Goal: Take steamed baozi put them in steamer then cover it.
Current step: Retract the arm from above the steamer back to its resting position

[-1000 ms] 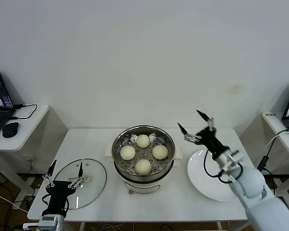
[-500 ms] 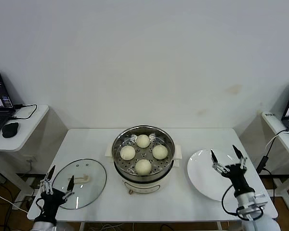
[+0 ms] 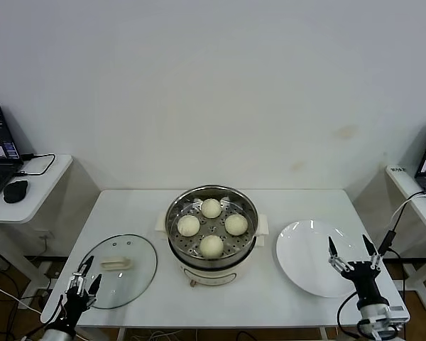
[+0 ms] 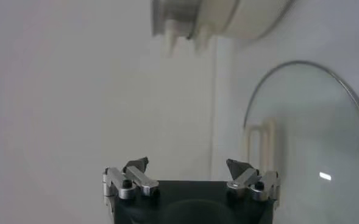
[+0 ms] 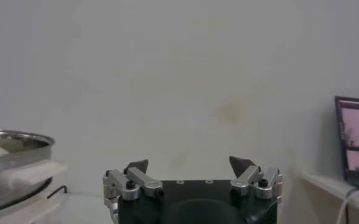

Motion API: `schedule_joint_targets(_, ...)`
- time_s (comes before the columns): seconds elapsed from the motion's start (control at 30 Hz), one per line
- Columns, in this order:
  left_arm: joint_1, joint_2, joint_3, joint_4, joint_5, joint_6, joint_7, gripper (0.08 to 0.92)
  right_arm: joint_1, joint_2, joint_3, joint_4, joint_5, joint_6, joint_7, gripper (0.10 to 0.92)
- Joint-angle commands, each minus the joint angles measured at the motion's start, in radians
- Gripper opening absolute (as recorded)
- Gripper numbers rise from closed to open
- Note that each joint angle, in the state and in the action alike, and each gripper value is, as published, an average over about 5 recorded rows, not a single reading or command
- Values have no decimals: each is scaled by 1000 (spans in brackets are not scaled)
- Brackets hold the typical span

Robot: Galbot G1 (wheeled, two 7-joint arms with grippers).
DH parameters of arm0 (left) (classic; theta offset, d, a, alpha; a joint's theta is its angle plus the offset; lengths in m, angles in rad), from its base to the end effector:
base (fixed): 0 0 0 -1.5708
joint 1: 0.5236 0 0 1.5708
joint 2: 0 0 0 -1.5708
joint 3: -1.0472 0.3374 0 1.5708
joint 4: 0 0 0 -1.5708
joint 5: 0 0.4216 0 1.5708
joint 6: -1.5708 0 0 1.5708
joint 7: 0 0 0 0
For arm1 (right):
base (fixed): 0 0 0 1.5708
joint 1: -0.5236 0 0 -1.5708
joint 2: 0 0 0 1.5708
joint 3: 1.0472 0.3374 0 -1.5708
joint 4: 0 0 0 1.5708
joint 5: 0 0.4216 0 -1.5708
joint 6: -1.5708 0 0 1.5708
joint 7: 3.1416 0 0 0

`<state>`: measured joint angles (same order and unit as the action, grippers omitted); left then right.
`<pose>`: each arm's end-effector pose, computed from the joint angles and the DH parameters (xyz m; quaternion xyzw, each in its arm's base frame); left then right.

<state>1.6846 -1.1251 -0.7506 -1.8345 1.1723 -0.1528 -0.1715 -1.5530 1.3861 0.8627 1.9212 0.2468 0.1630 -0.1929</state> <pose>0.2200 0.1807 -0.3693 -0.0807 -0.6786 -0.7298 0.0183 0.2466 -0.1649 -0.3255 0.0228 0.9983 -0.0437 0.0307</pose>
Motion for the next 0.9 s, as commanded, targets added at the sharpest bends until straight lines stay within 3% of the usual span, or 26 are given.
schedule_joint_targets(0.03, -103, 22, 72, 80, 138, -15, 12, 823, -33, 31, 25, 15, 23, -19, 0, 823)
schedule_joint_targets(0.47, -242, 25, 116, 238, 135, -22, 14, 823, -42, 38, 21, 26, 23, -25, -4, 823)
schedule_joint_targets(0.9, -319, 24, 126, 306, 113, -25, 12, 823, -51, 44, 10, 28, 14, -23, -7, 822)
